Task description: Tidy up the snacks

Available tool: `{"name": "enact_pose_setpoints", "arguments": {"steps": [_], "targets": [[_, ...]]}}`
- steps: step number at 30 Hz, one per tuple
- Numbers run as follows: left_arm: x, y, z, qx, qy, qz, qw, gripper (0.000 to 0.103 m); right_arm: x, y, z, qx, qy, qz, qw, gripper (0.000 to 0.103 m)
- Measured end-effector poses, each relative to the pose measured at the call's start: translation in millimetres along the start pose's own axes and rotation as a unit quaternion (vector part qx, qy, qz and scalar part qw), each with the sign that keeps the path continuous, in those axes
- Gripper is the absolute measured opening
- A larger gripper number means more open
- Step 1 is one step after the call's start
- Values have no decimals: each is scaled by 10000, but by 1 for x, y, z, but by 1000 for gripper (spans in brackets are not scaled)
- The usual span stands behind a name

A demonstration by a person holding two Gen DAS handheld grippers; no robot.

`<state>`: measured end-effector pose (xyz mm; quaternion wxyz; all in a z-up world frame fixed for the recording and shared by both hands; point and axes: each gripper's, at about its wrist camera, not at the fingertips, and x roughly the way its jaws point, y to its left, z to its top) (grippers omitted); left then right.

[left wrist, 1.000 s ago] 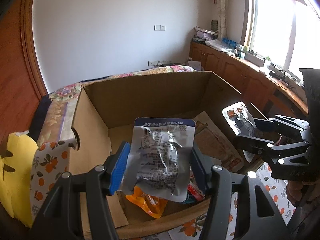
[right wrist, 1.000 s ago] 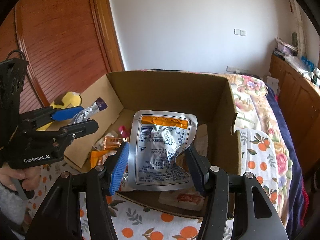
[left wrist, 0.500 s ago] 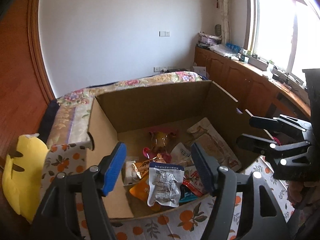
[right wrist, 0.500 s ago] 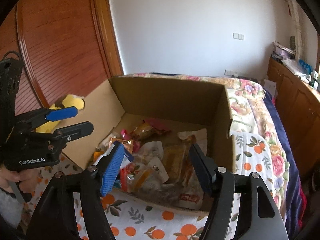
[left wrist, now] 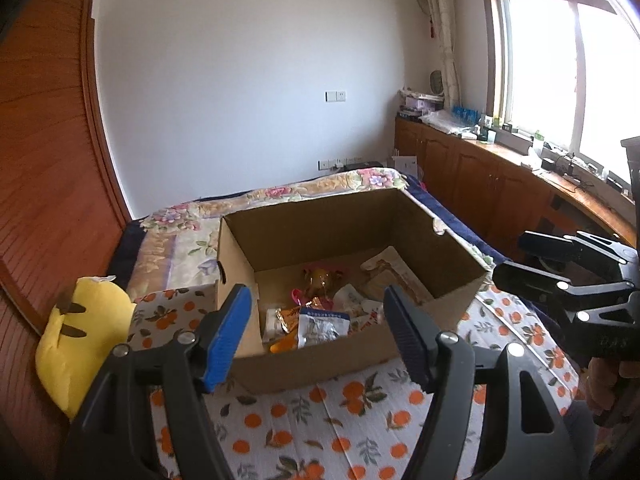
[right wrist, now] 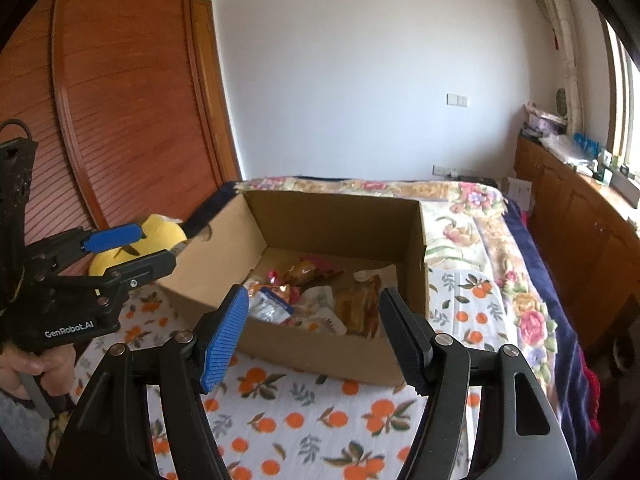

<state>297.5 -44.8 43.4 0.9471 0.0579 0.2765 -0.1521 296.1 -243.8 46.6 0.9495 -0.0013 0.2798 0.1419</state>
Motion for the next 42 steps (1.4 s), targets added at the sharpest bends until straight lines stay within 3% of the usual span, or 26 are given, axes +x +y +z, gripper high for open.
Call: {"name": "enact_pose_setpoints", "arguments": {"steps": [14,20,26,33,42], "targets": [[-97,-21,-56,-101,-360,203,9991,74,-88,32,-54,17,-352,-202,9992,74],[-125,-30,-76,-111,-470,361,9982,76,-117,38,-75,79,-553,-296,9980,89],[-151,-34,-91,-211,-538,446,9973,89,-140,37,-88,122,-684,-405,9968,103],[-180,-34,-98,-278,-795,623,9945,103,-153,40,-98,40,-693,-457,9965,103],[-197,-36,-102,-302,-929,825,9918,103,-170,43,-105,133,-821,-704,9940,103]]}}
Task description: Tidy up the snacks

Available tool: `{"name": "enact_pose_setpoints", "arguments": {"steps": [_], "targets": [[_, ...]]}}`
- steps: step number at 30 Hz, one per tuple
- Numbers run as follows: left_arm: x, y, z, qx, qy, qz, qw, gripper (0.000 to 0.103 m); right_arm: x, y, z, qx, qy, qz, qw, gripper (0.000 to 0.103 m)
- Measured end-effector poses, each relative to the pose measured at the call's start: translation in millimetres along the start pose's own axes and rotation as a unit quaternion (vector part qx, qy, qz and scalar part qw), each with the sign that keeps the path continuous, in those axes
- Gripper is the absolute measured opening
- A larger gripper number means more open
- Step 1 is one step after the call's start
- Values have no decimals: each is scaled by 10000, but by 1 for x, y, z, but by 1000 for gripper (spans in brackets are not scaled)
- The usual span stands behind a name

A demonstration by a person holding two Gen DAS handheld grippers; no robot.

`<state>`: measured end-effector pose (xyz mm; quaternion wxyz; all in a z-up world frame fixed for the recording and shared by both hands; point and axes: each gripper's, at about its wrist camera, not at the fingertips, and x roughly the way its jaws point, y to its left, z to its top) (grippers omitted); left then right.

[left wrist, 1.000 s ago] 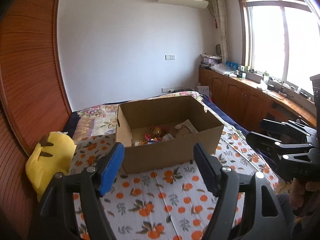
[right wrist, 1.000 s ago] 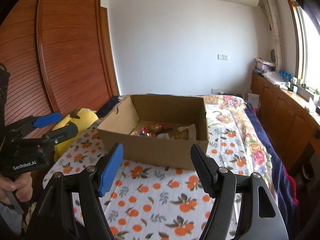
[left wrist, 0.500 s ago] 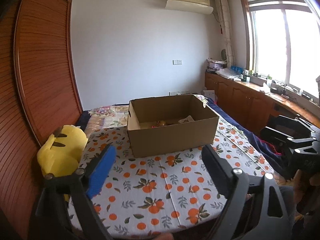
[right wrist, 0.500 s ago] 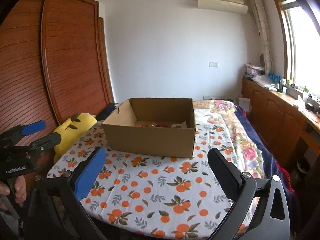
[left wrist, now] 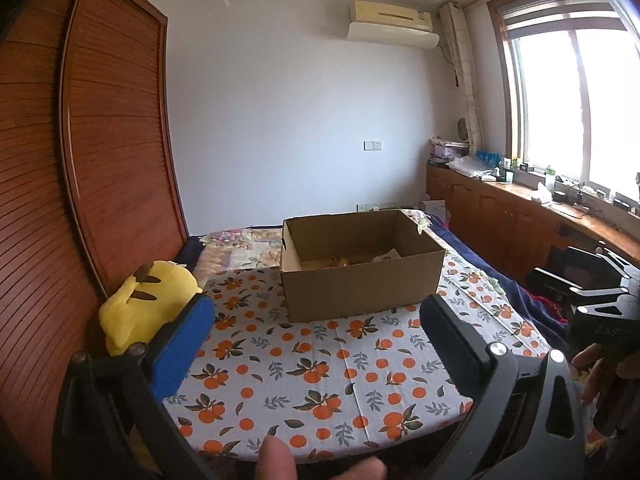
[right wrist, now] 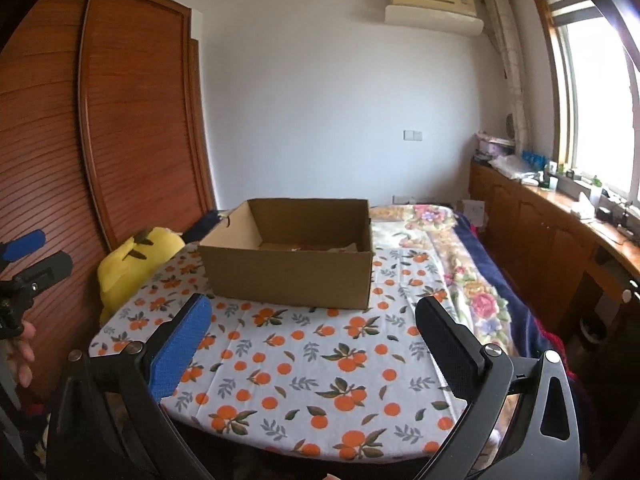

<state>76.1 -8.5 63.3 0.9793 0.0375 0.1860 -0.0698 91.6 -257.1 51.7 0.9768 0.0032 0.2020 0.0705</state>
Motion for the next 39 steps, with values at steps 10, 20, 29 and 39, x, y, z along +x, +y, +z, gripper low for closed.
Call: {"name": "enact_pose_setpoints", "arguments": {"steps": [10,20,29,39], "targets": [[-11,-2,-11,-89,-41,43,9999,103,-28,11,-7,-53,-200,-389,9990,103],[-8,-5,-26,-89,107,102,9999,103,-32,11,-17,40,-146,-549,9984,103],[-10,-5,-27,-112,80,150,9998,103,-33,11,-17,35,-191,-629,9978,103],[-11,-5,-27,-109,74,154,9998,103,-33,11,-17,37,-191,-647,9977,103]]}}
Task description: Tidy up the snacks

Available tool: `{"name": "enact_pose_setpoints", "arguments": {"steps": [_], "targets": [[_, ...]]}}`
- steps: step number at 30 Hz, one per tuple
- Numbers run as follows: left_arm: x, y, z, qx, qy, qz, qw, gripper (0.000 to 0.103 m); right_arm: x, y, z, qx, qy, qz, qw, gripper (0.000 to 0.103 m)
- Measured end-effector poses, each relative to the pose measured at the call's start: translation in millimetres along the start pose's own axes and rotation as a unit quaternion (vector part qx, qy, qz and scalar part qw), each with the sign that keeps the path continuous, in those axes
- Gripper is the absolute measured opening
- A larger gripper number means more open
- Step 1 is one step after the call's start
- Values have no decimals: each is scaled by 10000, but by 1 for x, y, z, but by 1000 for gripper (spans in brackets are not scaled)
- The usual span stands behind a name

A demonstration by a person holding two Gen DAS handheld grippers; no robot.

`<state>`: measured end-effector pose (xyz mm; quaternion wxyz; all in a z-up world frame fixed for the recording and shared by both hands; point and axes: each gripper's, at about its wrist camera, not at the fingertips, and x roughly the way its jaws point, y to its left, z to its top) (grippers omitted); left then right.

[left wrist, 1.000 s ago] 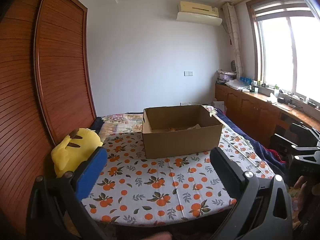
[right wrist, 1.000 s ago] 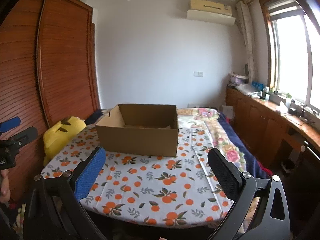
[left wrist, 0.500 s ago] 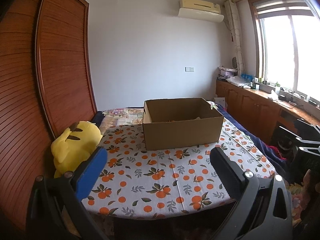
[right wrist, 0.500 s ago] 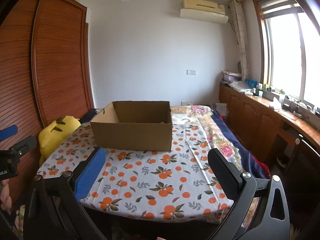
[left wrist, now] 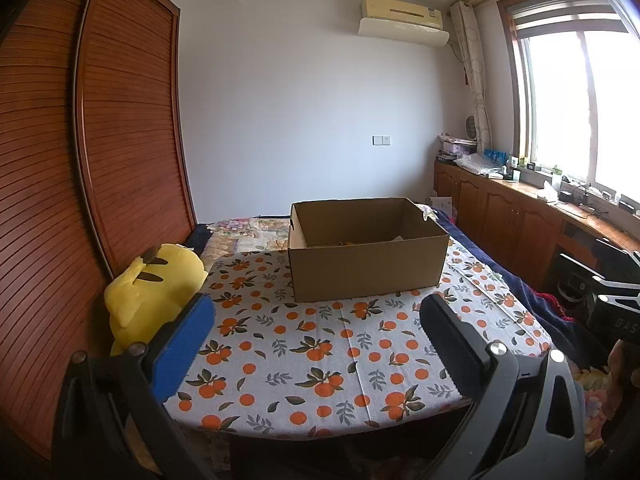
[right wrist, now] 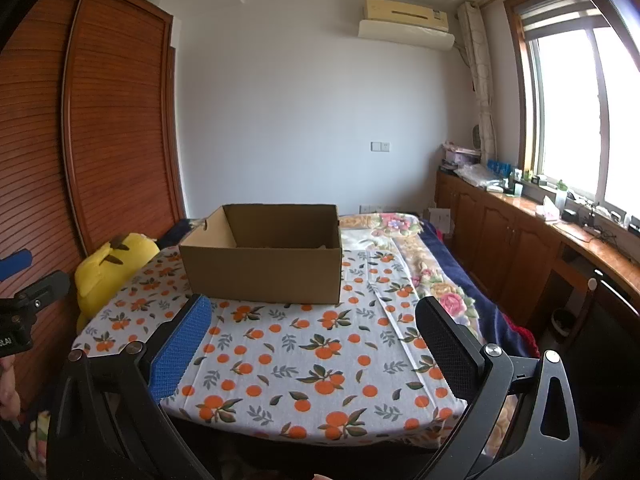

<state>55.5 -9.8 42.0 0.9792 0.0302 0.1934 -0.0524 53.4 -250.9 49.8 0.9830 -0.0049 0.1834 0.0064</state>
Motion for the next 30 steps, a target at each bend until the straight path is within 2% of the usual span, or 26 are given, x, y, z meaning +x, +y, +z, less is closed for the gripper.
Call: {"name": "enact_pose_setpoints", "arguments": {"steps": [30], "targets": [[-4,0,1,19,-48,43,10000,103,-3,0,-2,-14,-29,-62,10000,103]]}}
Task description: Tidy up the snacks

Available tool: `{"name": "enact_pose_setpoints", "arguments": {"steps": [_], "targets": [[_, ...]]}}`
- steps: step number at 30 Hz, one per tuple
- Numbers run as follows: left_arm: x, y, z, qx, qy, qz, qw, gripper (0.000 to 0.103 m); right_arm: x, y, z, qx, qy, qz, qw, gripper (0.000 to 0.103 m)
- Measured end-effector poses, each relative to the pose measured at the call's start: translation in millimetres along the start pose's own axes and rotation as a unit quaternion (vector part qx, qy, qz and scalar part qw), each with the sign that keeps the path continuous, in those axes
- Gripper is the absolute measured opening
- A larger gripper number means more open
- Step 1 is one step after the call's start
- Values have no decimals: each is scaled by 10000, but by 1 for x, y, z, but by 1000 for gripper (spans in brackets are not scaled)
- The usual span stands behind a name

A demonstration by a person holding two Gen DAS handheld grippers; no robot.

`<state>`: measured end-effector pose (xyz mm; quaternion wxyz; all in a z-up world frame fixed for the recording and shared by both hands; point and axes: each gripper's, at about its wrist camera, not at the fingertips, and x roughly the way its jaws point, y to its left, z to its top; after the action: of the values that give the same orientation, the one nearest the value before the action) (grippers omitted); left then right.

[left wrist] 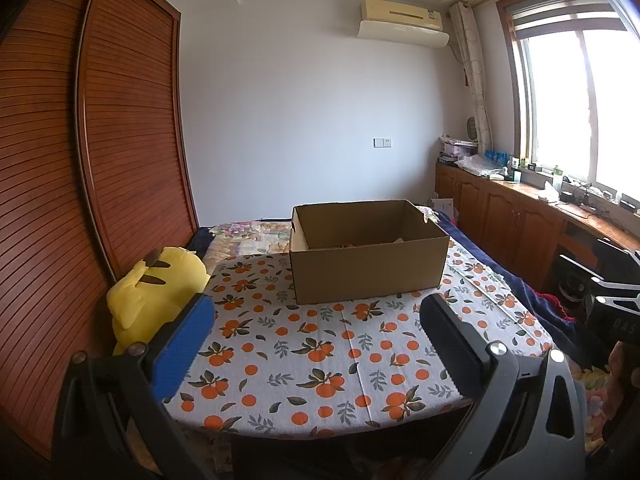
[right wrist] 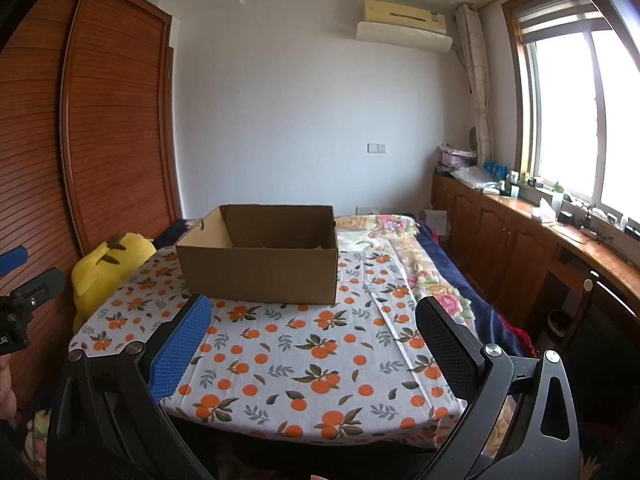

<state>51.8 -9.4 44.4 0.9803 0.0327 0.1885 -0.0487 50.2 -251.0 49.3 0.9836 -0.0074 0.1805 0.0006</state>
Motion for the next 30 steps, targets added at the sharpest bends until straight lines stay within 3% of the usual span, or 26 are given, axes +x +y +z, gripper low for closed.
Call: {"name": "enact_pose_setpoints", "arguments": {"steps": [30], "targets": [[-2,0,4,3,-45,11,10000,103,-2,0,1,8,-10,-2,10000,103]]}}
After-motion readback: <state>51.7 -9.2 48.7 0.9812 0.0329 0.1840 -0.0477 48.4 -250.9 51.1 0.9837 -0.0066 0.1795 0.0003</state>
